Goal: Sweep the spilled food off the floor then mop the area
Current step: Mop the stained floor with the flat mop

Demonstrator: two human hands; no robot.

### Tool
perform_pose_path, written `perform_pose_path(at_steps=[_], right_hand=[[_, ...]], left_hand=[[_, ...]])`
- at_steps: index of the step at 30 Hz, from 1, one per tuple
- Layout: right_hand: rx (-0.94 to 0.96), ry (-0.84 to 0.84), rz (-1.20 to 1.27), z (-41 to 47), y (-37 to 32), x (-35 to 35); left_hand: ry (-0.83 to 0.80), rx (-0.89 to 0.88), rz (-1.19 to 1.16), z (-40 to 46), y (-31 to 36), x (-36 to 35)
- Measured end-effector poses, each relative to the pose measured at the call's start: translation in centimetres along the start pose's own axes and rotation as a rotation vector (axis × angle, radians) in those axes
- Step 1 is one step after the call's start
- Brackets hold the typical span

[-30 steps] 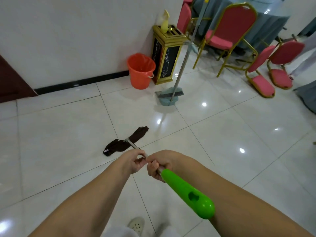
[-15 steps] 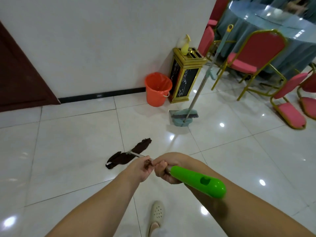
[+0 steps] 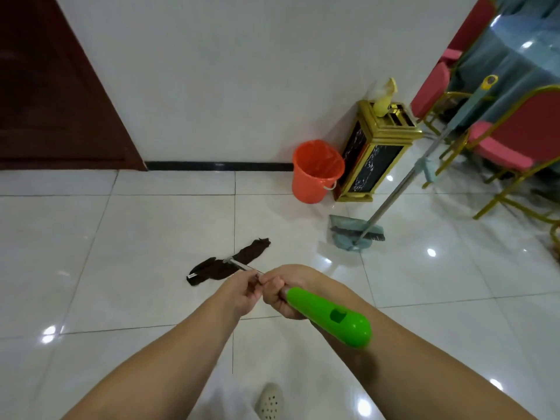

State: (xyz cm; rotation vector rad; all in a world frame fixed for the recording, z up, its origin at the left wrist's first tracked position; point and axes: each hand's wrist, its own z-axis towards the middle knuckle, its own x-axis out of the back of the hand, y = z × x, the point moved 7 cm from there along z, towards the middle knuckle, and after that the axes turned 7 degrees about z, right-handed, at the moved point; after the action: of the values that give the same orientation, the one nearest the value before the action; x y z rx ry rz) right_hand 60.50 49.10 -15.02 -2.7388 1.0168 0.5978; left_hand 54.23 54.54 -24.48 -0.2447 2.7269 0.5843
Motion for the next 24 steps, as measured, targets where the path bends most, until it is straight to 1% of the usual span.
perform_pose_path(at_steps=[7,13,17,21,24], right_hand=[[0.035,-0.053,0.027,3.2,-6.5,-6.0],[0.052,-0.086,0.086,6.4,-13.4,-14.7],[0.092,-0.103,0.156,9.0,-18.4,-21.0],[0.101,-0.108,0.210,11.5,-22.1,-26.6],[0.112,-0.091,0.227,13.6,-24.0,-29.7]], left_hand=[[-0.038,-0.060,-0.093,2.9,8.5,-0.2],[-0.062,-0.106,-0.057,6.3,19.4,0.7],[-0.090,-0.080,-0.077,9.1,26.9,1.7],[-0.090,-0.077,-0.043,11.8,33.5,2.9],[-0.035,-0.074,-0.020,13.5,37.4,4.3]])
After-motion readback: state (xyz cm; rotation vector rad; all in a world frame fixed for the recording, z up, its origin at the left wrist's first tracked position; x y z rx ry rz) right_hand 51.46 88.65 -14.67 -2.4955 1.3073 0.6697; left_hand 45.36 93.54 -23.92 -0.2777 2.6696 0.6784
